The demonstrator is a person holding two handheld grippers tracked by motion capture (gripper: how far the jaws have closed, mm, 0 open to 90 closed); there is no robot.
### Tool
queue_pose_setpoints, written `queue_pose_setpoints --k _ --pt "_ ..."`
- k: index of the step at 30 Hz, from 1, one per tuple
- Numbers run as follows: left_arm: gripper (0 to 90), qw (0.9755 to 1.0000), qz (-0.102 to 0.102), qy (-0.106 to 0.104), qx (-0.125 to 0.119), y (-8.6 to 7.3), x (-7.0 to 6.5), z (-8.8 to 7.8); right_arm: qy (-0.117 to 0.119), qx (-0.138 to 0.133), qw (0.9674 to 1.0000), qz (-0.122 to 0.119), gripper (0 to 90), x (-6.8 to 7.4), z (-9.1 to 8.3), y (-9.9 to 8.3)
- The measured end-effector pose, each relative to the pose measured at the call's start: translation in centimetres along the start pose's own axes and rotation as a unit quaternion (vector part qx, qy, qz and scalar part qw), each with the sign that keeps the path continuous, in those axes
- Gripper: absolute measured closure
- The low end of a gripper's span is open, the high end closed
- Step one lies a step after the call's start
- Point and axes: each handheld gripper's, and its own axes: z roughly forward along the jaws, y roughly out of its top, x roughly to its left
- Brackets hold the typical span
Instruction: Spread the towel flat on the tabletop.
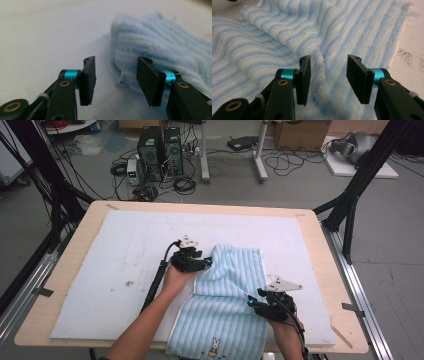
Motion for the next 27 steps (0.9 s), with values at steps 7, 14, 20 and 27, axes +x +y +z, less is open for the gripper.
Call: queue_pose_setpoints --k 7,14,20,27 --pt "61.3 0.9984 0.044 0.016 0.034 0.1 -2.0 1.6 0.0 -0.005 1.0 0.003 53.4 -0.2 -0.5 -0.2" --pt "85.1 0.998 0.04 0.011 0.048 0.1 -1.0 0.9 -0.002 -0.01 0.9999 0.009 53.5 -0.4 -0.8 -0.4" --pt "85.2 0.9975 -0.004 0.039 0.059 -0.3 2.8 -1.2 -0.003 -0.012 0.9999 0.011 53.5 -0.6 -0.6 -0.3" --pt "85.4 0.9945 -0.04 0.078 0.057 -0.9 7.4 -3.8 0.004 -0.01 0.9999 0.008 53.6 -0.4 0.1 0.2"
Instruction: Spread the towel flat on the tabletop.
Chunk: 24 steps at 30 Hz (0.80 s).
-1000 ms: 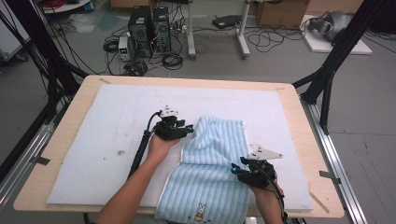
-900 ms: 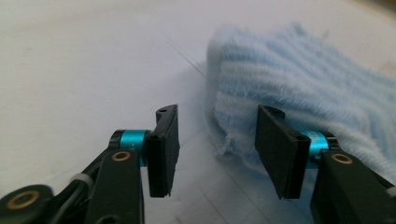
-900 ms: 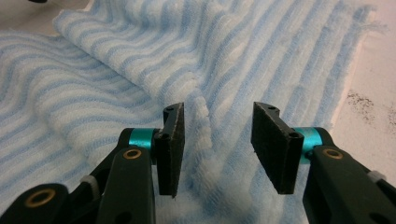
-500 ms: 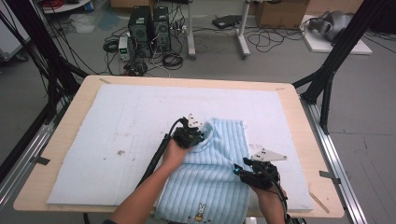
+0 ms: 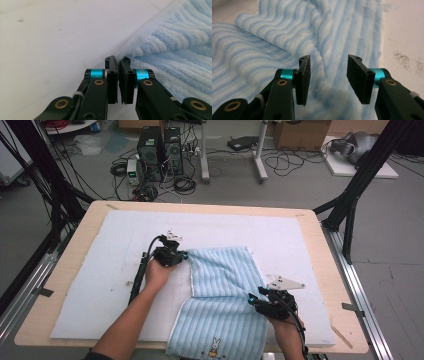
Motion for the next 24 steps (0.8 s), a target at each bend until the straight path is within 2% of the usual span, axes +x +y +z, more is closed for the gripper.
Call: queue_pose_setpoints --k 6,11,14,15,17,19,22,24 --pt "85.4 0.9993 -0.033 0.019 -0.003 -0.6 2.8 -0.5 0.008 0.002 1.0 -0.004 53.6 0.3 0.7 0.4" --pt "85.4 0.9977 -0.057 0.034 -0.015 -0.7 4.4 -0.5 0.01 0.002 0.9999 -0.005 53.6 0.0 1.1 1.0" --pt "84.4 0.9971 -0.063 0.04 -0.015 -1.0 4.8 -0.3 0.013 0.002 0.9999 -0.004 53.6 -0.2 1.6 1.6" --pt "82.6 0.9971 -0.062 0.042 -0.015 -1.0 4.7 -0.3 0.014 0.0 0.9999 -0.007 53.6 -0.3 1.8 1.9" --pt "65.5 0.996 -0.074 0.045 -0.02 -1.0 4.6 -0.3 0.015 0.0 0.9998 -0.011 53.5 -0.5 2.4 2.4" --pt "50.1 0.9952 -0.085 0.037 -0.031 -1.0 4.5 -0.5 0.019 -0.003 0.9997 -0.014 53.5 -0.9 3.1 3.1" --pt "42.6 0.9959 -0.068 0.032 -0.05 -0.9 4.4 -1.0 0.015 -0.005 0.9996 -0.023 52.5 -1.6 4.3 4.3" --pt "41.1 0.9954 -0.069 0.03 -0.06 -0.9 4.5 -1.5 0.015 -0.002 0.9992 -0.037 51.0 -1.9 5.0 5.1"
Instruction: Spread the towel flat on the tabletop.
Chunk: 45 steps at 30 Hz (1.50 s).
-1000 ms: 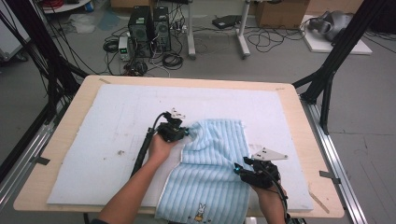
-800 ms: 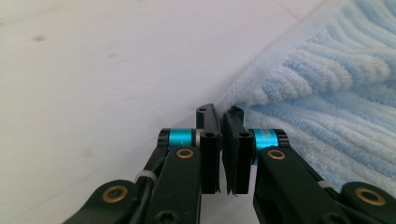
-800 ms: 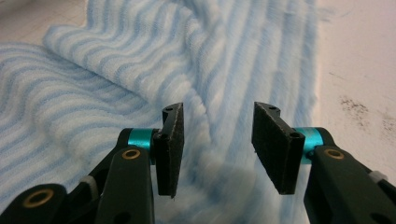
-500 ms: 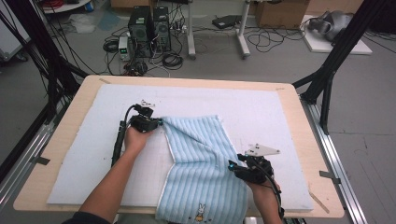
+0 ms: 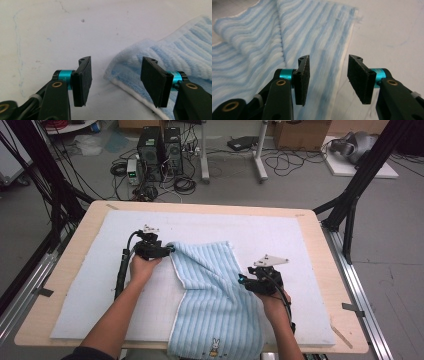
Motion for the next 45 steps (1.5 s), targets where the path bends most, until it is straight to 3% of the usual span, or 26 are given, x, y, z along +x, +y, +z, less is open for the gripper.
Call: queue_pose_setpoints --k 4,8,10,14,17,19,23,27,30,33,36,39,43,45 --pt "37.6 1.0 0.002 -0.002 -0.002 -0.3 0.2 -0.8 0.011 0.0 0.9996 -0.024 47.1 -0.8 1.5 1.5" --pt "36.2 0.9999 0.012 -0.008 0.004 -1.2 -0.1 -1.4 0.022 -0.012 0.9995 -0.018 42.2 -2.2 3.3 2.8" --pt "34.5 0.9998 0.014 -0.011 0.006 -1.4 -0.2 -1.7 0.031 -0.006 0.9994 -0.011 34.6 -2.7 4.5 3.4" --pt "34.1 0.9997 0.019 -0.012 0.009 -1.5 -0.5 -2.2 0.042 0.002 0.9991 -0.004 34.0 -3.4 6.8 4.4" --pt "33.8 0.9997 0.022 -0.011 0.007 -1.4 -0.8 -2.7 0.031 0.017 0.9993 -0.01 35.3 -3.3 8.5 5.0" --pt "34.1 0.9997 0.021 -0.009 0.007 -1.4 -1.0 -2.9 0.027 0.017 0.9994 -0.014 42.3 -3.2 9.5 5.4" --pt "34.5 0.9997 0.021 -0.009 0.008 -1.6 -1.1 -3.2 -0.006 0.023 0.9997 -0.012 53.4 -3.5 11.1 6.2" --pt "34.6 0.9997 0.02 -0.003 0.011 -1.6 -1.0 -3.4 -0.005 0.031 0.9995 0.001 63.7 -4.0 12.5 6.6" --pt "34.8 0.9998 0.017 0.001 0.013 -1.6 -0.8 -3.6 -0.012 0.037 0.9992 -0.002 83.9 -4.5 12.8 7.1" --pt "35.2 0.9997 0.017 0.004 0.015 -1.6 -0.8 -3.6 -0.008 0.04 0.9991 0.009 87.8 -5.1 13.1 7.4" --pt "35.3 0.9996 0.018 0.005 0.02 -1.7 -0.8 -3.5 -0.026 0.033 0.999 0.015 88.0 -5.7 13.3 7.5" --pt "35.6 0.9996 0.02 0.008 0.019 -1.6 -1.0 -3.6 -0.061 0.031 0.9973 0.027 88.3 -6.5 13.2 7.4" --pt "36.0 0.9996 0.019 0.007 0.019 -1.5 -1.2 -3.6 -0.13 0.027 0.9899 0.049 88.4 -8.1 12.5 7.1" --pt "36.0 0.9996 0.019 0.005 0.022 -1.6 -1.4 -3.5 -0.15 0.024 0.9852 0.079 88.3 -9.0 12.1 6.8"
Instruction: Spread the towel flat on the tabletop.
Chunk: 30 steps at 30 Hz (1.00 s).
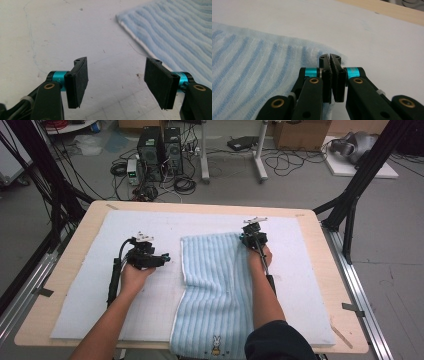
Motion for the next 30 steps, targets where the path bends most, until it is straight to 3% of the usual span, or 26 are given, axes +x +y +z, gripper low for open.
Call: queue_pose_setpoints --k 2,3,8,10,11,12,14,17,19,22,28,30 --pt "36.2 1.0 0.004 -0.004 0.001 0.0 -0.3 0.1 -0.01 -0.001 0.9997 0.021 87.4 -0.8 -0.2 -0.2" --pt "36.6 1.0 0.003 -0.005 -0.001 0.0 -0.4 0.1 0.006 -0.005 0.9992 0.038 86.1 -1.0 -0.2 -0.3" --pt "38.1 0.9996 -0.01 -0.022 -0.012 0.2 -0.7 0.3 0.042 -0.032 0.9974 0.049 69.1 -1.0 -1.9 0.1" --pt "43.2 0.9992 -0.013 -0.038 -0.005 0.2 -1.0 0.4 0.061 -0.037 0.996 0.053 57.5 -0.9 -2.9 0.2" --pt "44.1 0.9991 -0.013 -0.039 -0.003 0.1 -1.1 0.5 0.084 -0.039 0.9937 0.064 49.7 -1.0 -3.4 0.1" --pt "43.7 0.999 -0.017 -0.041 0.001 0.1 -1.1 0.5 0.115 -0.03 0.9901 0.076 48.8 -1.2 -3.7 -0.1" --pt "42.3 0.9987 -0.02 -0.047 0.007 0.1 -1.2 0.6 0.103 -0.013 0.993 0.057 44.9 -1.1 -4.6 -0.4" --pt "41.0 0.9985 -0.013 -0.052 0.011 0.0 -1.6 0.8 0.098 -0.021 0.994 0.042 42.7 -1.3 -6.5 -1.4" --pt "40.6 0.9983 -0.007 -0.055 0.017 -0.1 -1.8 1.0 0.103 -0.034 0.9933 0.042 47.0 -1.5 -7.7 -2.3" --pt "40.0 0.998 -0.011 -0.058 0.021 -0.3 -2.2 1.5 0.094 -0.03 0.9949 0.02 55.5 -1.5 -8.9 -3.4" --pt "42.7 0.9965 -0.02 -0.081 0.003 -0.3 -4.1 3.0 0.075 -0.015 0.997 0.008 53.9 -1.2 -10.1 -5.4" --pt "43.1 0.9964 -0.016 -0.082 0.011 -0.4 -4.6 3.7 0.069 -0.006 0.9976 0.008 51.6 -1.1 -10.2 -6.0"
